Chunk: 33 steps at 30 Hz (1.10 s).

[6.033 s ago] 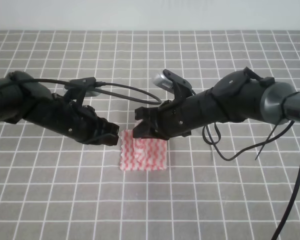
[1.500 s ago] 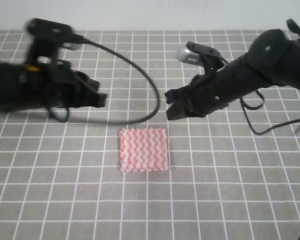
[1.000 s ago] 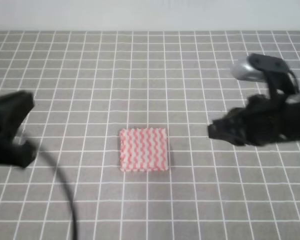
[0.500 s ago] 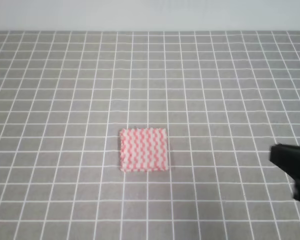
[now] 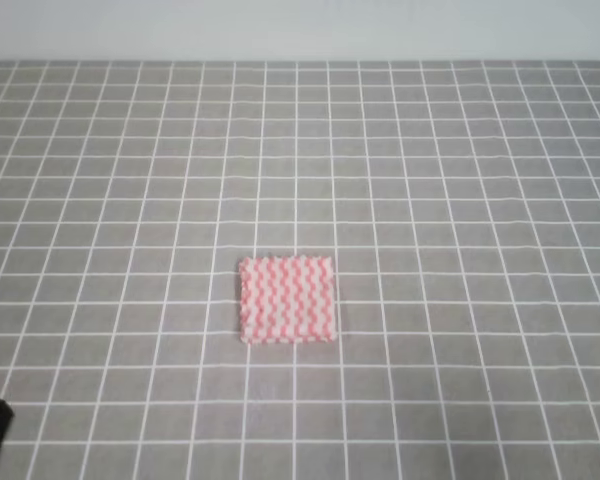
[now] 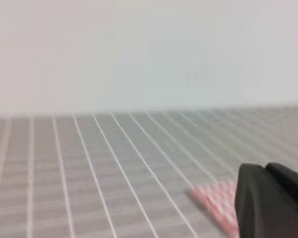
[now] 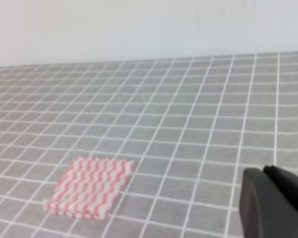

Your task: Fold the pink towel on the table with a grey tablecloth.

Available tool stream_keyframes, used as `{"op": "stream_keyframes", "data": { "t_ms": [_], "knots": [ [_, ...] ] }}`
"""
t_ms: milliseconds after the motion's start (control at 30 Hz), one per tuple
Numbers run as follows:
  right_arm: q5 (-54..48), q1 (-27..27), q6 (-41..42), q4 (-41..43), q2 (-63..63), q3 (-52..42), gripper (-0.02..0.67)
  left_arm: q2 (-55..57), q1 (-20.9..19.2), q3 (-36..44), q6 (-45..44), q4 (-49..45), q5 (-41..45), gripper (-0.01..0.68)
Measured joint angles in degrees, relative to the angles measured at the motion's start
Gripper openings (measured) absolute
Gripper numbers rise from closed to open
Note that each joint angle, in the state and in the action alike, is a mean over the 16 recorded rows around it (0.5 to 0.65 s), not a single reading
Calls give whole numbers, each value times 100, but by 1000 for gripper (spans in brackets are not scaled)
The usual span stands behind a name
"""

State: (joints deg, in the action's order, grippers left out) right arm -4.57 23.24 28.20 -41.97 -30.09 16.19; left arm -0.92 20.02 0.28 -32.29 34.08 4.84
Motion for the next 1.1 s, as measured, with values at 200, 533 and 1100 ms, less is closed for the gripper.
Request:
{"op": "stream_keyframes", "data": {
  "t_ms": [200,533,1100],
  "knots": [
    [99,-3,51,-9,75,-264,-16,4,-1,72,-1,-1,150,-2],
    [86,-36,137,17,282,-372,-16,4,-1,65,0,-1,237,-3],
    [670,-1357,840,16,2476,-1157,-16,-6,4,31,5,4,287,-3]
  ]
}}
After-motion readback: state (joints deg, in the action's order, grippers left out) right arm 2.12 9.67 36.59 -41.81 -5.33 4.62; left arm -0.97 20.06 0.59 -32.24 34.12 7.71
